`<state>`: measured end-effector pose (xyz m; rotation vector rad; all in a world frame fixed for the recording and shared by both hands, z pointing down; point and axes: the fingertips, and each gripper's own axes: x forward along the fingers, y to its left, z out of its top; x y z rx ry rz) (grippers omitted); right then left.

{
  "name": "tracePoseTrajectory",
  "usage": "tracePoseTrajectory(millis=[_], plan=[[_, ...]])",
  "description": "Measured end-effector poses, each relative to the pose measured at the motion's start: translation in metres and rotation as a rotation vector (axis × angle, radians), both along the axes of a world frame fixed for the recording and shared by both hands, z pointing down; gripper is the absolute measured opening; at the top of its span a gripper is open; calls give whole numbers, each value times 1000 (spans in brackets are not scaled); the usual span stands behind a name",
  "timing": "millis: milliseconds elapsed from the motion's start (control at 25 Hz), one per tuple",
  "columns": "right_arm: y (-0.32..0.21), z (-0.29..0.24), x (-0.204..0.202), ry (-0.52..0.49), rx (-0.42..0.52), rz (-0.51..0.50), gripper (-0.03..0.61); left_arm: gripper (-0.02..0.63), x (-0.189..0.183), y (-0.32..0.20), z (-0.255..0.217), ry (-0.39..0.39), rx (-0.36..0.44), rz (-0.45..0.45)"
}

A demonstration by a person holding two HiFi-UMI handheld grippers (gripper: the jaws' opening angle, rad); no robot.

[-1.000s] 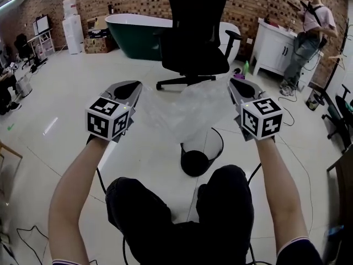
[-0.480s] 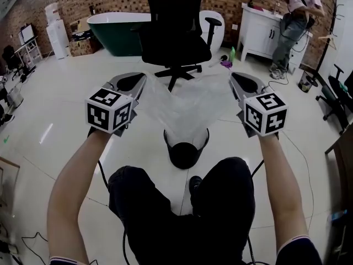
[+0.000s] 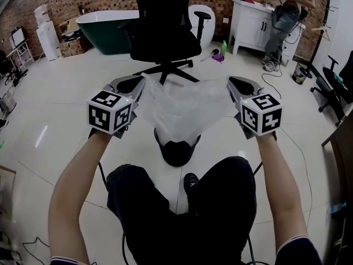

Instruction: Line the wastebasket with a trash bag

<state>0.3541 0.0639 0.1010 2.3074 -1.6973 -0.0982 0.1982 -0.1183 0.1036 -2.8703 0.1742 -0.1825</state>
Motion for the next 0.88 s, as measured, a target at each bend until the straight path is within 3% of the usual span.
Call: tracePoseTrajectory(millis=[400,880], plan=[[-29,70,20,-74,-102,-23,2,12,16,-35,72,-51,-112,-70],[-70,125,39,-168,-130,-52,2,12,42,-60,129,-80,-186,-90]])
